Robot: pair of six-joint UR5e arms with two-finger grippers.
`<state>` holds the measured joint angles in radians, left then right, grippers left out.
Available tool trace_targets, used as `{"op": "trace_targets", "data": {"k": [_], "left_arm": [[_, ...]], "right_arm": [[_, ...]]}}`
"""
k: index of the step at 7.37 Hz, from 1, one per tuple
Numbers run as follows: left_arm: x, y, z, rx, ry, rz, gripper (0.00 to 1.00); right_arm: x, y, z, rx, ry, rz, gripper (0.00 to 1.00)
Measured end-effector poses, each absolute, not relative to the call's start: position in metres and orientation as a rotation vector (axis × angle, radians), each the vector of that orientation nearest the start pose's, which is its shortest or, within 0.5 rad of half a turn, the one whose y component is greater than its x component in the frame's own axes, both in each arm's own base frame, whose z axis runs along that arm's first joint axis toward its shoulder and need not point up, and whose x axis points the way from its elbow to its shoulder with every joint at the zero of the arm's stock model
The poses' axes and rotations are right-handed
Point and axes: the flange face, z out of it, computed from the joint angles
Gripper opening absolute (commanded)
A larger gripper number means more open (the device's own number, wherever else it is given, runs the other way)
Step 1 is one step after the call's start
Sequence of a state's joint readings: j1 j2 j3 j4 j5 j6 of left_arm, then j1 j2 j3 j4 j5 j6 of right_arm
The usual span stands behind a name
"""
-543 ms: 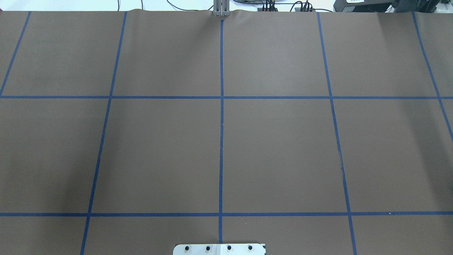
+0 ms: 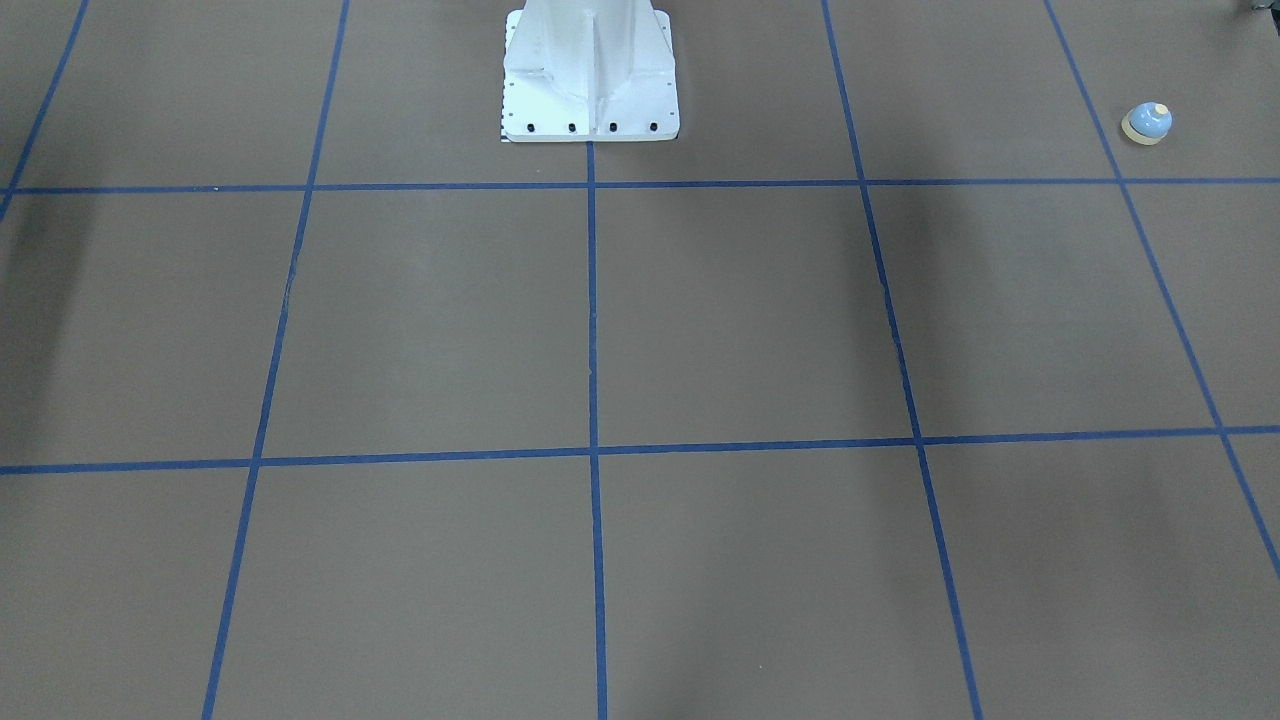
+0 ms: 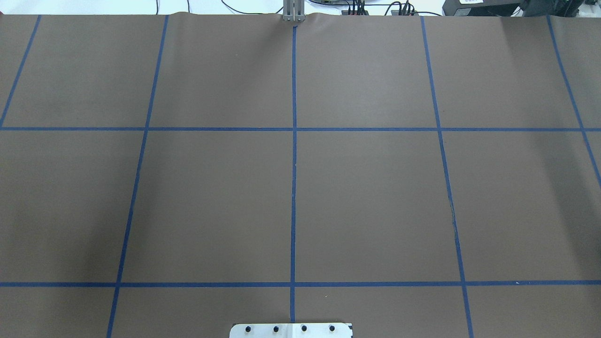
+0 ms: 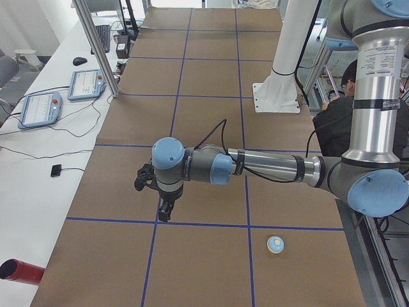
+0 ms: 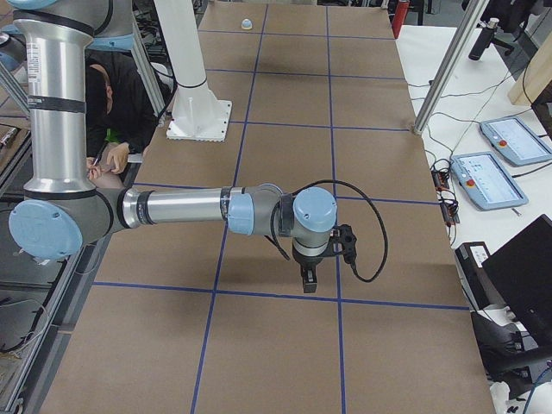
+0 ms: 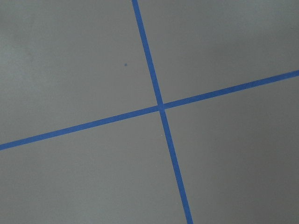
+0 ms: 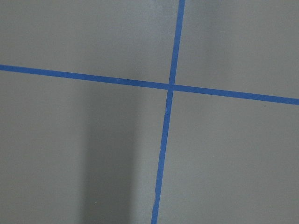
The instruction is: Place and press bell with both arms
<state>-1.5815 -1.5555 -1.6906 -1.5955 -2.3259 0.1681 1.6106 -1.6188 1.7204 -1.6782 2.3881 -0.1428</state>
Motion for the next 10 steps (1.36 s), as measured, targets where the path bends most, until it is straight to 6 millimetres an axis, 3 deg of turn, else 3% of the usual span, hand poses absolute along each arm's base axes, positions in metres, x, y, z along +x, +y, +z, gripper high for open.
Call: {"op": "trace_targets", "data": {"k": [2,3,7,8,10], "left_arm": [[-0.071,-0.493,0.591,0.197,0.729,0.201,1.0],[-0.074,-0.49,0.574,0.187,0.693,0.197,1.0],[-0.081,-0.438,0.452,0.128,0.522,0.101,1.0],[-0.073,-0.428,0.434,0.118,0.493,0.06,1.0],[-0.037,-0.414,0.403,0.091,0.42,-0.024,1.0]], "right_arm": [[0.079,-0.466,0.615,0.07,-0.815,-0.095,1.0],[0.079,-0.466,0.614,0.072,-0.815,-0.096,1.0],[0.079,-0.467,0.614,0.073,-0.817,-0.096,1.0],[0.079,-0.466,0.614,0.073,-0.817,-0.095,1.0],[0.079,-0.466,0.614,0.072,-0.818,-0.095,1.0]]}}
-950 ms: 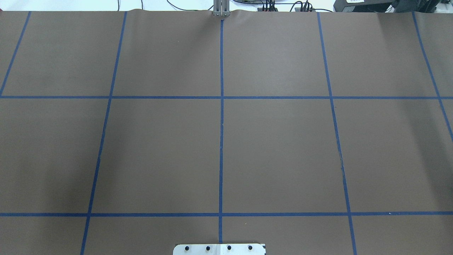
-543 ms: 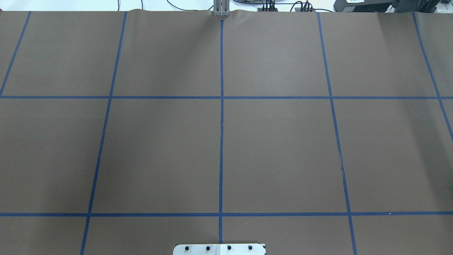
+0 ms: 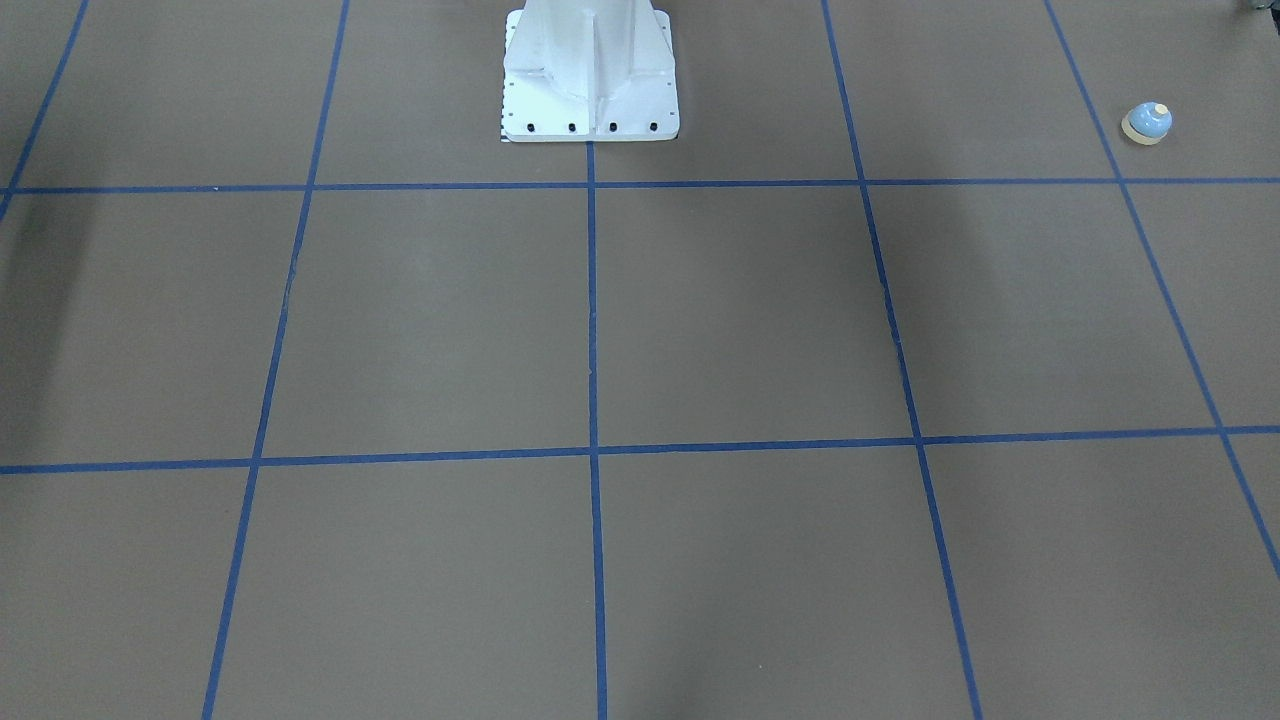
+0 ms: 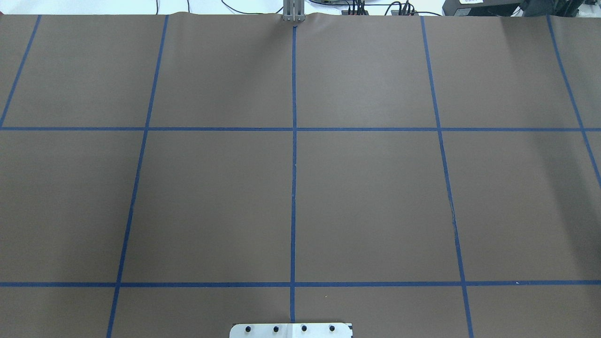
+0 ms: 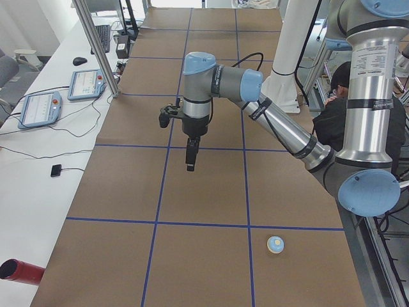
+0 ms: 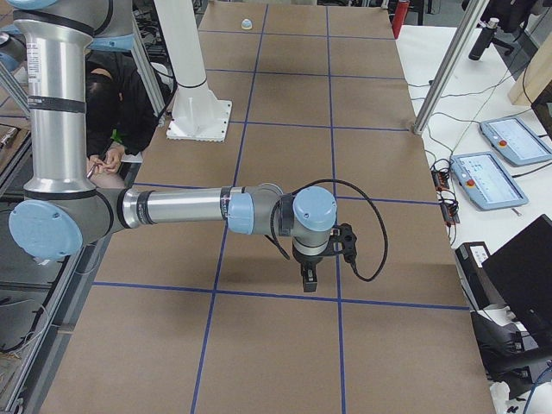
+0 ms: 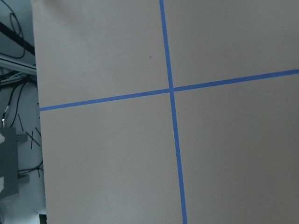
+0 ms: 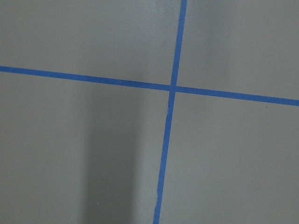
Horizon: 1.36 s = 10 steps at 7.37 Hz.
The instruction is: Place and press bell with both arms
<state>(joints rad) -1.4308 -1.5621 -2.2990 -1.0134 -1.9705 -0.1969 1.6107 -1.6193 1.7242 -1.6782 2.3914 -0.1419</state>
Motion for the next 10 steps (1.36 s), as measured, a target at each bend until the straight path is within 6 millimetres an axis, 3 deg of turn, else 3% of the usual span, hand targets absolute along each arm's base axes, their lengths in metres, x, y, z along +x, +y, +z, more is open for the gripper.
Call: {"op": "trace_targets", "data": {"k": [2,4,6,8,10], "left_arm": [[0.005,-0.4,0.385,0.071,0.328,-0.102,1.0],[0.047,-0.39,0.381,0.053,0.243,-0.205,1.0],[0.097,-0.377,0.389,0.026,0.145,-0.35,1.0],[0.152,-0.351,0.402,0.005,0.026,-0.541,1.0],[0.177,-0.315,0.434,-0.01,-0.102,-0.752,1.0]], "right_arm": [[0.079,-0.466,0.614,0.072,-0.818,-0.095,1.0],[0.079,-0.466,0.614,0.072,-0.818,-0.095,1.0],[0.079,-0.466,0.613,0.074,-0.818,-0.096,1.0],[0.079,-0.467,0.612,0.077,-0.817,-0.098,1.0],[0.079,-0.467,0.61,0.082,-0.817,-0.101,1.0]]}}
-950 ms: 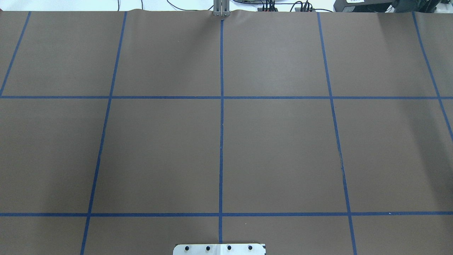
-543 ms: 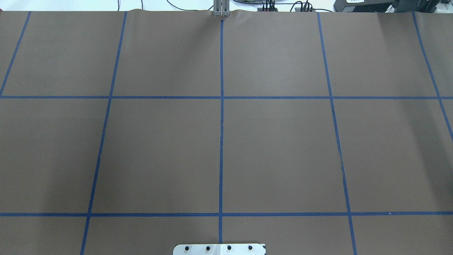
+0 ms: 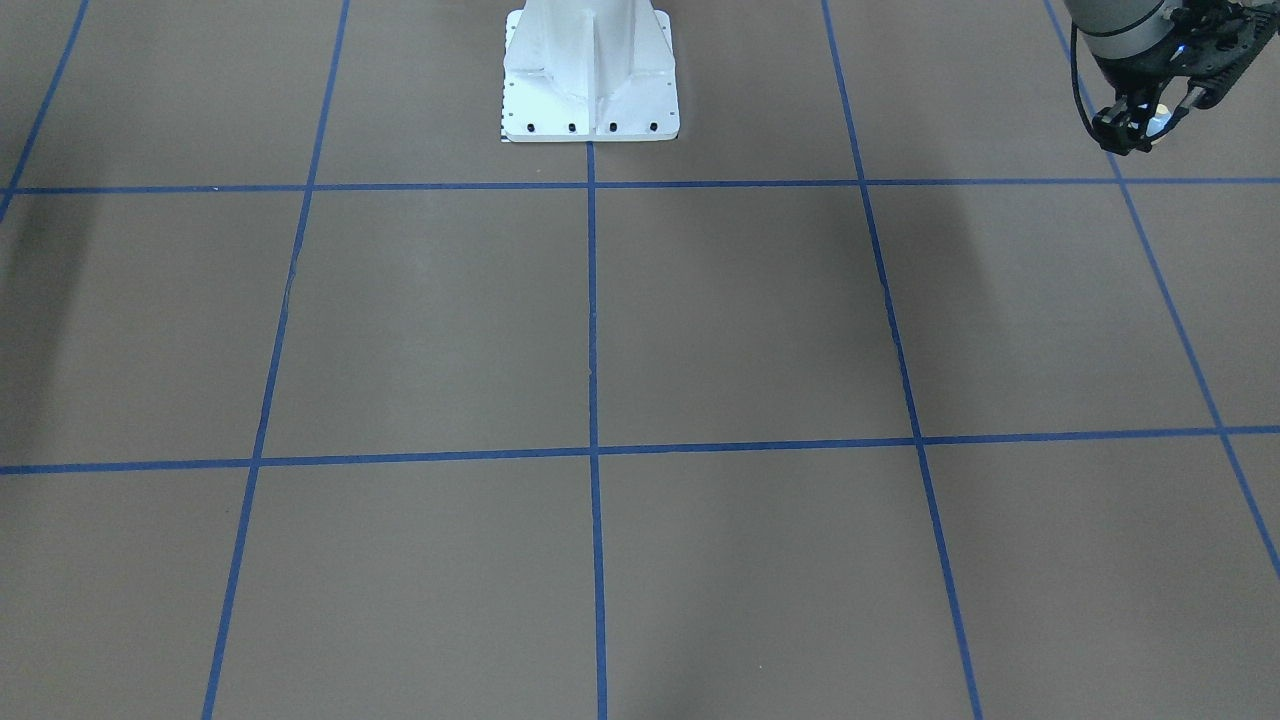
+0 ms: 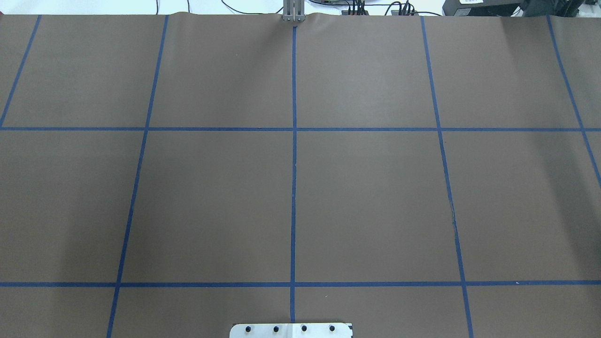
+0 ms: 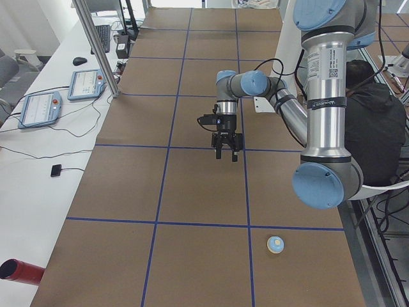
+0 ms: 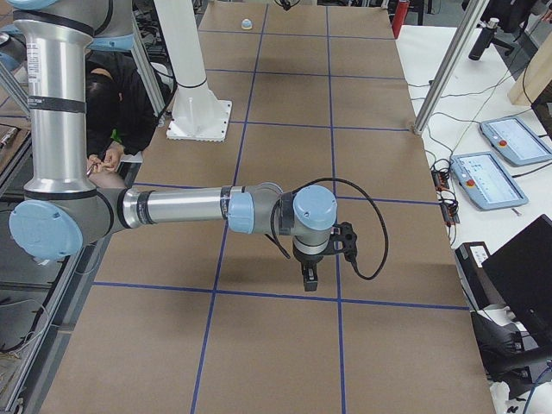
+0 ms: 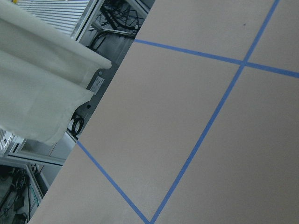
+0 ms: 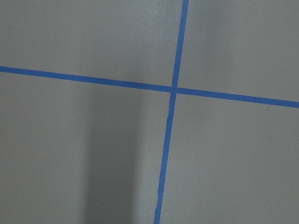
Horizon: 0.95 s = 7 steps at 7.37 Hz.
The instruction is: Place and press bell with both arms
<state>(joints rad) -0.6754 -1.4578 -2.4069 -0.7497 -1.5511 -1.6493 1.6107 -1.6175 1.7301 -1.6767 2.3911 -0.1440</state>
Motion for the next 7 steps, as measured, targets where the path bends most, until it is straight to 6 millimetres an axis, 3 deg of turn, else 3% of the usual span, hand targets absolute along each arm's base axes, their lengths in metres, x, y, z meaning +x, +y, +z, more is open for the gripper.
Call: {"op": "trace_targets", "data": {"k": [3,7], "left_arm": [[0.18,-0.277,0.48,0.028,-0.252,-1.105,1.0],[0.188,-0.234,0.557,0.122,-0.358,-1.328,1.0]], "right_arm": [[0.079,-0.467,0.603,0.095,-0.813,-0.107,1.0],[0.08,-0.473,0.589,0.121,-0.808,-0.115,1.0]]}}
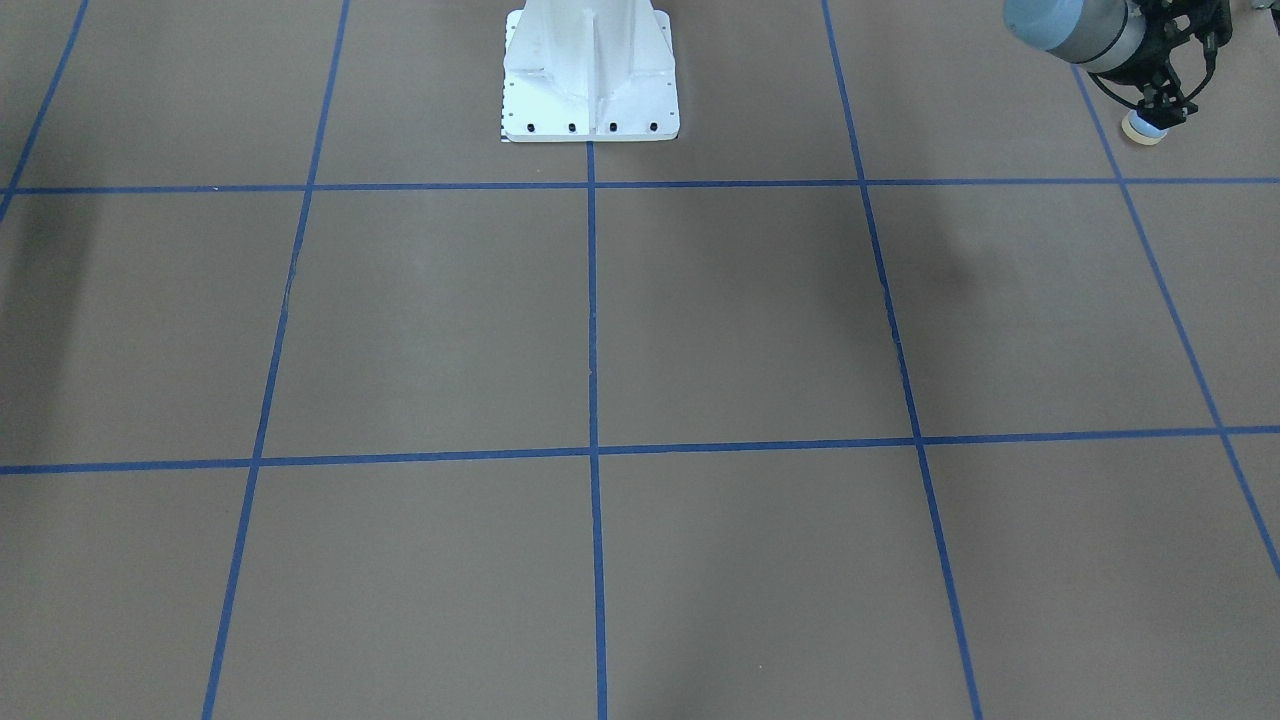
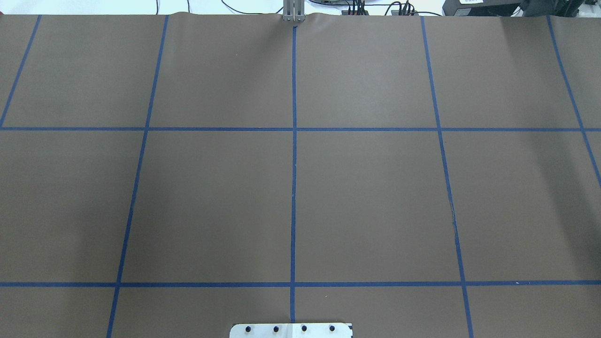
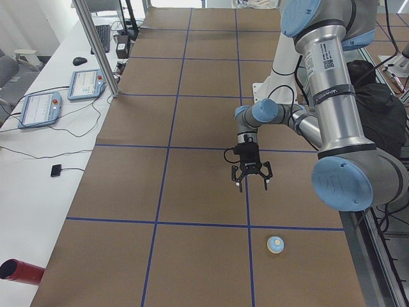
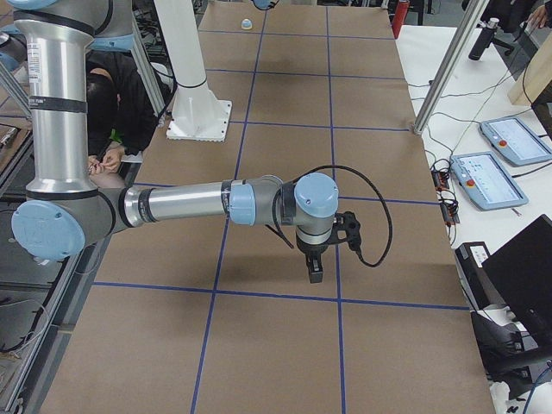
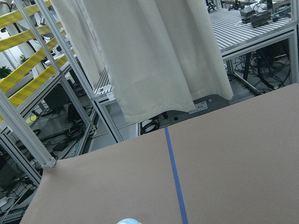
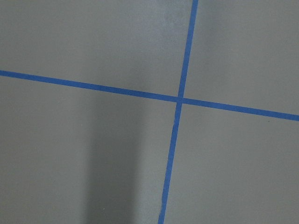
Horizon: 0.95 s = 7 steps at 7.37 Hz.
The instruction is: Place and press bell with both arms
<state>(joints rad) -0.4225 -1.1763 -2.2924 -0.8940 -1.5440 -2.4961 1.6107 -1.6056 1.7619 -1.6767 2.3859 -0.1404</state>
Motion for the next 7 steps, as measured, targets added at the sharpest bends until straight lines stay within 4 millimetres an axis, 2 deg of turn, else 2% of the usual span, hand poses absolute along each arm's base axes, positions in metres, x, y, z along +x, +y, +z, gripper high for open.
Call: {"op": "trace_targets", "data": {"k": [2,3,7], "left_arm": [[0.202,-0.218,0.611,0.166,-0.373,-1.382,1.0],[0.208,-0.208,0.628,0.185,-0.383,-1.396,1.0],[0.229,-0.164,0.671,0.194,-0.415,-1.434,1.0]], "right_arm": [[0.08,-0.475,0.587,0.125,-0.807,-0.116,1.0],[0.08,-0.477,0.585,0.129,-0.807,-0.117,1.0],[0.079,-0.48,0.58,0.138,-0.806,-0.123,1.0]]}}
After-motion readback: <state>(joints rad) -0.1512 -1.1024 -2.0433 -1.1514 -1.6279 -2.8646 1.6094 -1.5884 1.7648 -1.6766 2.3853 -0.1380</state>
